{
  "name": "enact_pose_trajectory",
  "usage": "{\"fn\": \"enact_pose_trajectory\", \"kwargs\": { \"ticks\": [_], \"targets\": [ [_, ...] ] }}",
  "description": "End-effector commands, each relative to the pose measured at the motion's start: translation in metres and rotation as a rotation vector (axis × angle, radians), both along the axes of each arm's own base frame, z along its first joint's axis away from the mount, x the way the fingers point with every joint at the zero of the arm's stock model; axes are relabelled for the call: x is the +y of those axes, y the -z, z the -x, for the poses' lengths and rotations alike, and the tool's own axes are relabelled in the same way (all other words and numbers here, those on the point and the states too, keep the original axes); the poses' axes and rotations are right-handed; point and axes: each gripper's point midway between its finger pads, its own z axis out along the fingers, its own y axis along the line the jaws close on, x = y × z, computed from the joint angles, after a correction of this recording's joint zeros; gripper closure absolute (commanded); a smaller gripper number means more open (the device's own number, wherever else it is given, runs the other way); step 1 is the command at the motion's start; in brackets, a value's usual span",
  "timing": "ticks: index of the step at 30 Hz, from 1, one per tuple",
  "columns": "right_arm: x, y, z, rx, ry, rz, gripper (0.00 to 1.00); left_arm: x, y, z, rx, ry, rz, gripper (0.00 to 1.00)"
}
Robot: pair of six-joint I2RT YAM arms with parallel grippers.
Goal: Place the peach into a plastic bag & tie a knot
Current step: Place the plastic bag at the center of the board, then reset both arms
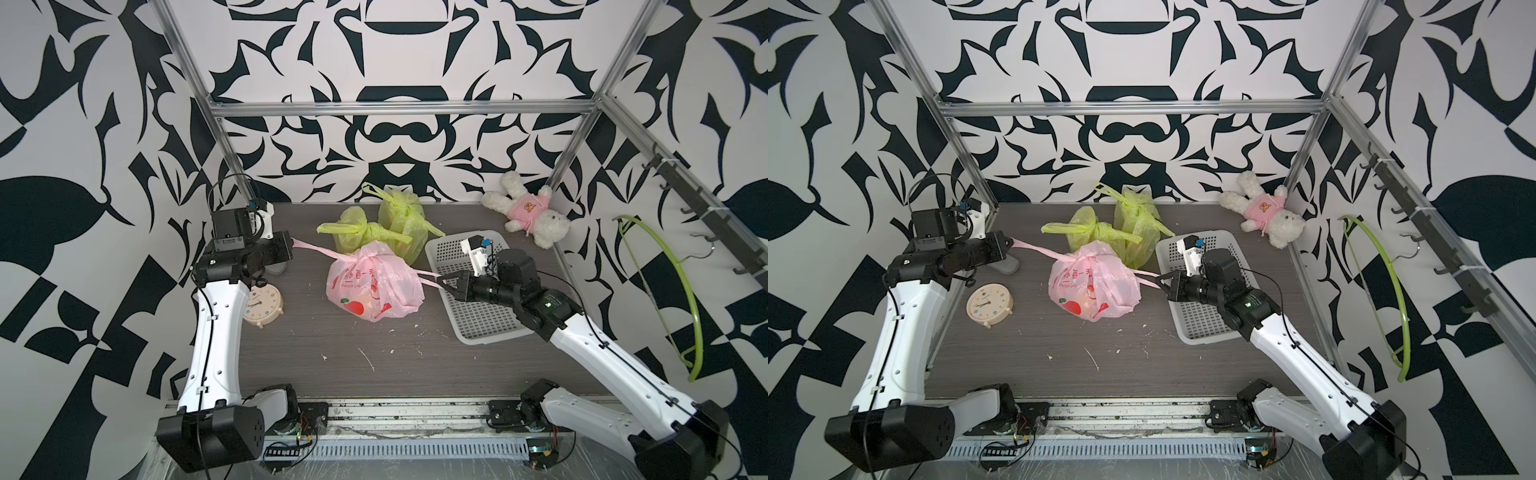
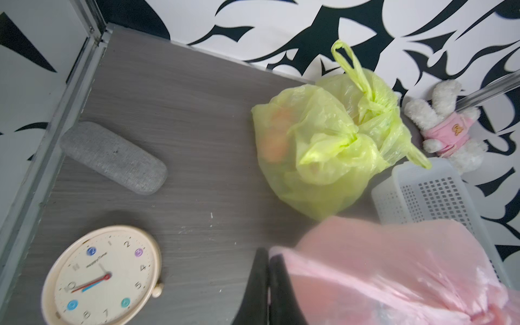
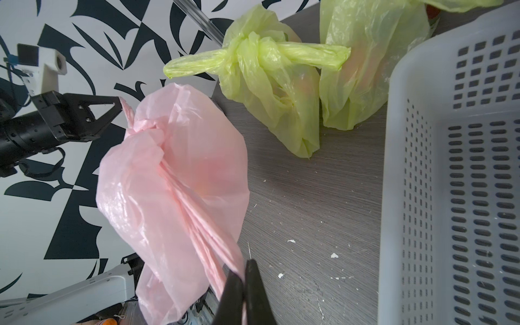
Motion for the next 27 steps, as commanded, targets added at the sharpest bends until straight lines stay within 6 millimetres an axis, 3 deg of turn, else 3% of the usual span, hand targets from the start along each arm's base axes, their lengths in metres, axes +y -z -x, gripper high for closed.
{"fn": "enact_pose_trajectory", "kwargs": {
  "ticks": [1,2,3,4,7,10,13,14,15,16,17,19,22,27],
  "targets": [
    [-0.023,0.027,-0.007,0.073,0.065,0.103,0.76,0.047,-0.016,-0.019,-0.135,-0.180,-0.043,0.80],
    [-0.022,0.024,-0.010,0.063,0.066,0.107,0.57,0.046,-0.011,-0.018,-0.122,-0.188,-0.019,0.51],
    [-0.022,0.021,-0.014,0.050,0.072,0.114,0.46,0.045,-0.008,-0.017,-0.113,-0.200,0.000,0.05],
    [-0.024,0.016,-0.018,0.029,0.087,0.128,0.36,0.043,-0.005,-0.016,-0.107,-0.195,0.013,0.00],
    [-0.037,-0.003,-0.033,-0.059,0.150,0.198,0.29,0.043,-0.009,-0.010,-0.156,-0.210,0.015,0.00],
    [-0.073,-0.028,-0.057,-0.163,0.363,0.301,0.23,0.052,-0.024,-0.003,-0.284,-0.265,-0.033,0.00],
    [-0.108,-0.059,-0.073,-0.307,0.571,0.345,0.25,0.047,-0.041,0.004,-0.393,-0.241,-0.039,0.00],
    [-0.116,-0.060,-0.076,-0.353,0.621,0.348,0.33,0.047,-0.044,0.004,-0.419,-0.239,-0.047,0.00],
    [-0.118,-0.073,-0.078,-0.446,0.634,0.335,0.29,0.046,-0.045,0.005,-0.429,-0.232,-0.057,0.00],
    [-0.127,-0.079,-0.076,-0.519,0.665,0.365,0.06,0.047,-0.045,0.005,-0.445,-0.230,-0.068,0.00],
    [-0.139,-0.089,-0.073,-0.592,0.713,0.390,0.01,0.049,-0.045,0.005,-0.460,-0.238,-0.091,0.00],
    [-0.165,-0.097,-0.070,-0.712,0.816,0.511,0.01,0.056,-0.034,0.004,-0.459,-0.270,-0.113,0.00],
    [-0.209,-0.074,-0.077,-0.669,0.926,0.771,0.01,0.070,0.004,-0.003,-0.399,-0.322,-0.158,0.00],
    [-0.243,0.020,-0.078,-0.491,0.918,0.848,0.01,0.082,0.083,-0.002,-0.301,-0.376,-0.194,0.00]
  ]
}}
